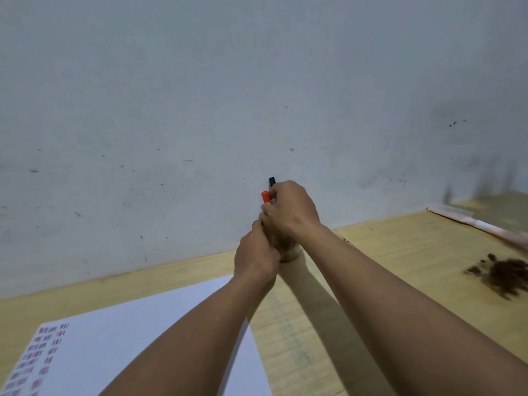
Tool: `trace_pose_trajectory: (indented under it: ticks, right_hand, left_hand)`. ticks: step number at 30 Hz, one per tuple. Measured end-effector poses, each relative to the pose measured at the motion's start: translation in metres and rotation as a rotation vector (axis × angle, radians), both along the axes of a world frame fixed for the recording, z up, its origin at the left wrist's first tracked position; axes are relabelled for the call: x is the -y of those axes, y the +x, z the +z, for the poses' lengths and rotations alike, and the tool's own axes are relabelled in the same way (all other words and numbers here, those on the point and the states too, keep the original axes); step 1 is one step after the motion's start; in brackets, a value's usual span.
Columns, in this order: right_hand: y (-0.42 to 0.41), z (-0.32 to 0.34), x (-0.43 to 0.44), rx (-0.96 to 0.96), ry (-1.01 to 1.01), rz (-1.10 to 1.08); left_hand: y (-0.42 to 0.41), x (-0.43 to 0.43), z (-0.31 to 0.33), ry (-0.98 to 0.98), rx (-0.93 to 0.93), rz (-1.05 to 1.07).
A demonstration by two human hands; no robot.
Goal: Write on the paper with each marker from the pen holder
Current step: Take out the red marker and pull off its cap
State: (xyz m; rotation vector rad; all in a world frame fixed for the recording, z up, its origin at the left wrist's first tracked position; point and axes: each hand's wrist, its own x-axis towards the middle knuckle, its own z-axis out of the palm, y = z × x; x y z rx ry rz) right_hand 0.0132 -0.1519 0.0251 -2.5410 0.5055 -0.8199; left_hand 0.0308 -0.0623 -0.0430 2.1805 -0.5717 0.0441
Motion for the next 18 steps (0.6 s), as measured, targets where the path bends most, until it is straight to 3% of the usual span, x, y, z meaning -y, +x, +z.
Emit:
trace_pose_trajectory:
  ticks: [12,18]
  right_hand:
    - [-0.028,0.032,-0.015,0.198,0.288,0.182]
    - [-0.049,0.056,-0.049,0.204,0.153,0.201]
  left_hand:
    - [-0.003,-0.020,0.007,-0.058,-0.055,0.016]
    - [-0.008,-0.074,0.045,-0.225,-0.031,0.090]
